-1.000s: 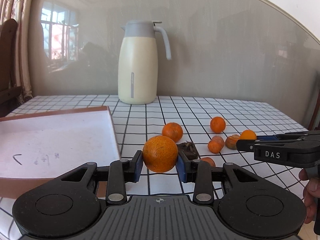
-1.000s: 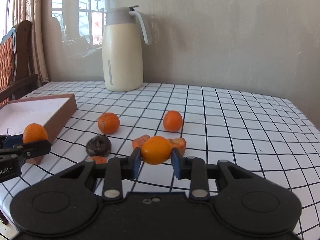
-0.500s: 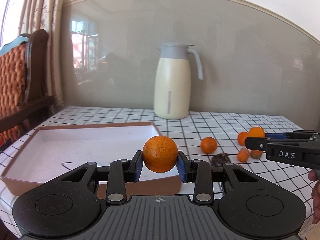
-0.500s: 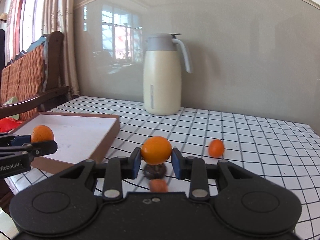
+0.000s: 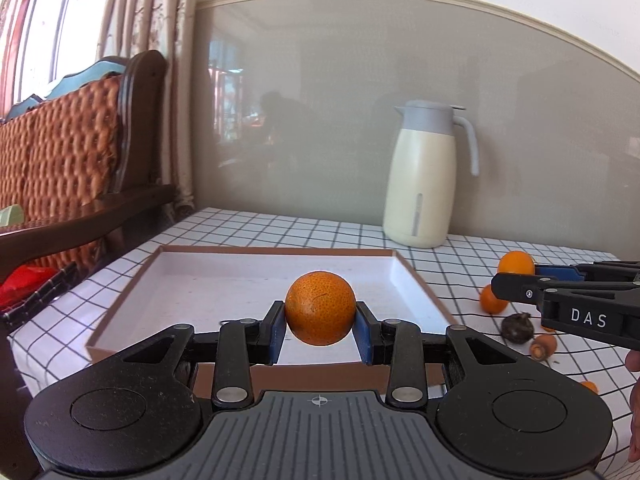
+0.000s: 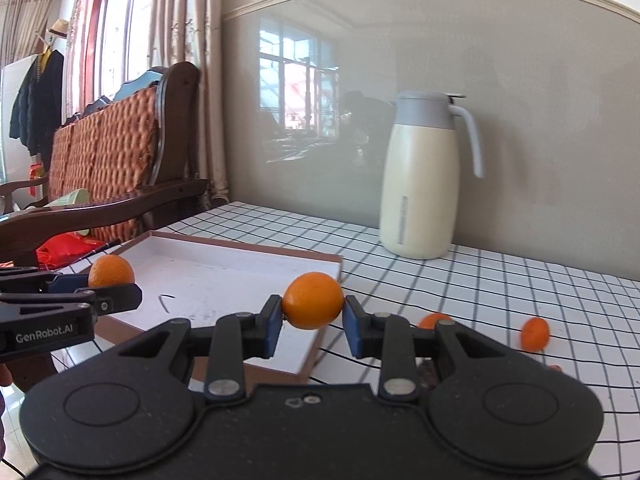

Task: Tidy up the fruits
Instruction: 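Carry both oranges over the cardboard box and open both tools to drop them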

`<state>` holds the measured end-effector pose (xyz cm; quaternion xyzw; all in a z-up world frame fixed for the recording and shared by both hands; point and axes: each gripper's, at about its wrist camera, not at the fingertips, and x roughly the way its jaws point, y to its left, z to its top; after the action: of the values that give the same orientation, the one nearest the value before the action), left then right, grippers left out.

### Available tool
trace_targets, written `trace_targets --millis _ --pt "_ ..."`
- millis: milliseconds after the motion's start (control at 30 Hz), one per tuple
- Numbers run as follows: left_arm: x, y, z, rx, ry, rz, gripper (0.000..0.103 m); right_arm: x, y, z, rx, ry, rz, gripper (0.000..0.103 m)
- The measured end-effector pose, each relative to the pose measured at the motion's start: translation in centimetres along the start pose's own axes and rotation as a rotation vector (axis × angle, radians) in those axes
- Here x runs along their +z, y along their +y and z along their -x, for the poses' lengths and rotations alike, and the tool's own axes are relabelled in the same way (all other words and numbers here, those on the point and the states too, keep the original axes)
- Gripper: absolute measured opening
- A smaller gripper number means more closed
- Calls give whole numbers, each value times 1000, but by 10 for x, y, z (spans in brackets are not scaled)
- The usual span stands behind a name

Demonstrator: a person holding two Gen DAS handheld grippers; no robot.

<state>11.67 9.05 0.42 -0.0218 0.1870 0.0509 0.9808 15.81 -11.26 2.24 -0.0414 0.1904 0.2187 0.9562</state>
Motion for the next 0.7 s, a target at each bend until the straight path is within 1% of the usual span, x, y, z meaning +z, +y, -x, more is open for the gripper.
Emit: trace_targets --millis 267,467,633,700 --pt "-3 34 4 51 -4 36 36 2 28 -10 39 -3 29 24" --pt "-4 57 4 88 -9 55 36 3 38 -22 48 9 45 24" --pt "-1 76 -1 143 -20 59 36 11 43 -37 59 10 40 24" --pt "1 86 -6 158 -18 77 36 14 45 -46 62 14 41 24"
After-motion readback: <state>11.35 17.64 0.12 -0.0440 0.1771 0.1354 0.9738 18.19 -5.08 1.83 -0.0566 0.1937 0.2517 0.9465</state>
